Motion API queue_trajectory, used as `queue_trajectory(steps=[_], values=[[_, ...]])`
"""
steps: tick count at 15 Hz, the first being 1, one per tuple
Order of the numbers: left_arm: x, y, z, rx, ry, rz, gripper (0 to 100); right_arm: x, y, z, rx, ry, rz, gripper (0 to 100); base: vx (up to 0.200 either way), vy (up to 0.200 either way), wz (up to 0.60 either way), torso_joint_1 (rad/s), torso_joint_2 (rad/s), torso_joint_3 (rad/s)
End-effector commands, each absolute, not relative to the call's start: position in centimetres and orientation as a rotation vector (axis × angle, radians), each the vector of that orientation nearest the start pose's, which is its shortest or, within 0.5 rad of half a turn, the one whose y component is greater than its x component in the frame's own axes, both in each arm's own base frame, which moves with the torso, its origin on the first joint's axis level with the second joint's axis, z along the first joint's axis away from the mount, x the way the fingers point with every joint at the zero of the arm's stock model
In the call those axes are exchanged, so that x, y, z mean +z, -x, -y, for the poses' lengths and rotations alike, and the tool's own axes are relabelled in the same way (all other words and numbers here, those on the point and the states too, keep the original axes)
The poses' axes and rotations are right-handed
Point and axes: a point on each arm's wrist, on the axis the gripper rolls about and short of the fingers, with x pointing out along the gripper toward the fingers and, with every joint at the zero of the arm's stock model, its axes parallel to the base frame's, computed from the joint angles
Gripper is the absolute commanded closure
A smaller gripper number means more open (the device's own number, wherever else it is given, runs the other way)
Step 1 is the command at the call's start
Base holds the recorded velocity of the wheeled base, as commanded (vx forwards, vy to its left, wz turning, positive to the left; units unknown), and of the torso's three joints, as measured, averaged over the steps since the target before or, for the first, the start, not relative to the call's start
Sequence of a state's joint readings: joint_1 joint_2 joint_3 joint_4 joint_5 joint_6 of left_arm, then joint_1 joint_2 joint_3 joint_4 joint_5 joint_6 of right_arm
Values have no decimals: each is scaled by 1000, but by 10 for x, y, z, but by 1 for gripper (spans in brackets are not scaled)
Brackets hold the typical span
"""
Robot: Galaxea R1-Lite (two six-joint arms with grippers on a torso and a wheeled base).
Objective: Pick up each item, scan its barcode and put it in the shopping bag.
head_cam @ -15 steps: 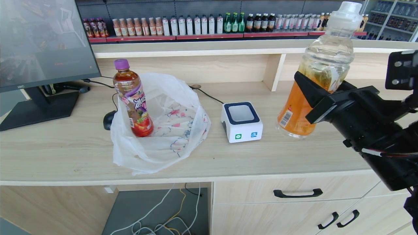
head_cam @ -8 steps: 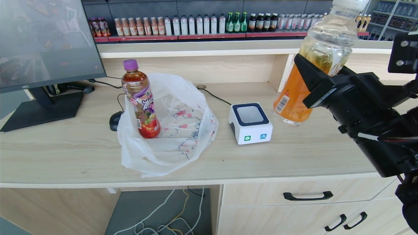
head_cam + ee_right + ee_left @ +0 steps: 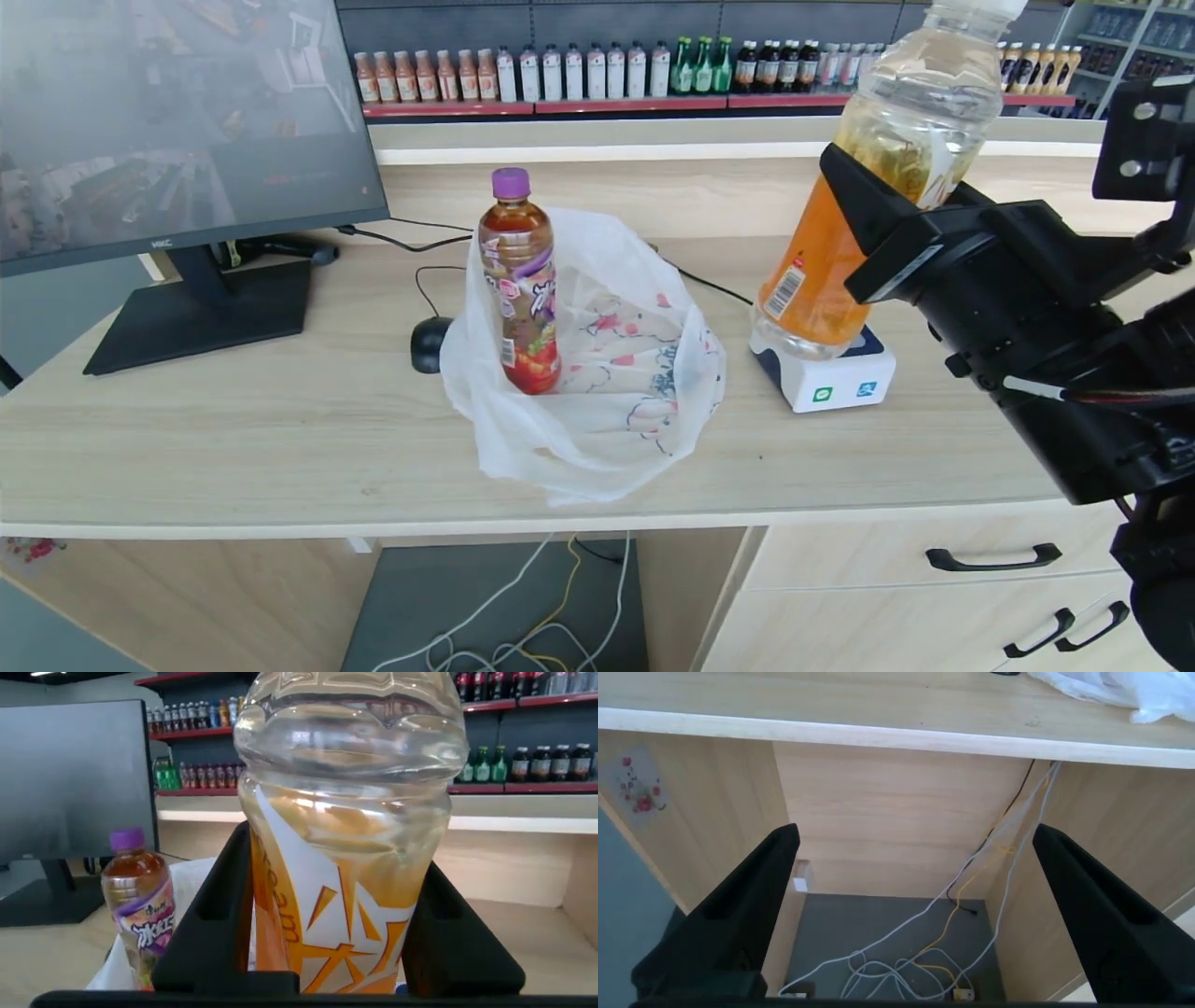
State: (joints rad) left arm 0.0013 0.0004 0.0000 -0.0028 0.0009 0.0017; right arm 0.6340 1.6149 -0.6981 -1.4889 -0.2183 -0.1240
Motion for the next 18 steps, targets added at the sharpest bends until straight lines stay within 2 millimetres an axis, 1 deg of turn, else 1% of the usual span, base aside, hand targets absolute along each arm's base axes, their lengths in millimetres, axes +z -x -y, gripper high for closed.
queue_trajectory(steps=[1, 3, 8, 11, 15, 16, 18], values=[[76, 23, 0, 3, -2, 3, 0, 264, -214, -160, 374, -133, 551, 100, 0, 200, 0, 7, 7, 2], [76, 23, 0, 3, -2, 3, 0, 263, -215, -162, 375, -135, 544, 100, 0, 200, 0, 5, 0, 7], [76, 23, 0, 3, -3, 3, 0, 256, -222, -167, 377, -116, 524, 100, 0, 0, 0, 0, 0, 0], [76, 23, 0, 3, -3, 3, 0, 253, -234, -176, 376, -115, 519, 100, 0, 0, 0, 0, 0, 0], [76, 23, 0, 3, -3, 3, 0, 247, -261, -189, 360, -109, 519, 100, 0, 0, 0, 0, 0, 0], [76, 23, 0, 3, -5, 3, 0, 245, -274, -194, 346, -107, 522, 100, 0, 0, 0, 0, 0, 0], [76, 23, 0, 3, -3, 3, 0, 235, -294, -201, 331, -98, 510, 100, 0, 0, 0, 0, 0, 0]])
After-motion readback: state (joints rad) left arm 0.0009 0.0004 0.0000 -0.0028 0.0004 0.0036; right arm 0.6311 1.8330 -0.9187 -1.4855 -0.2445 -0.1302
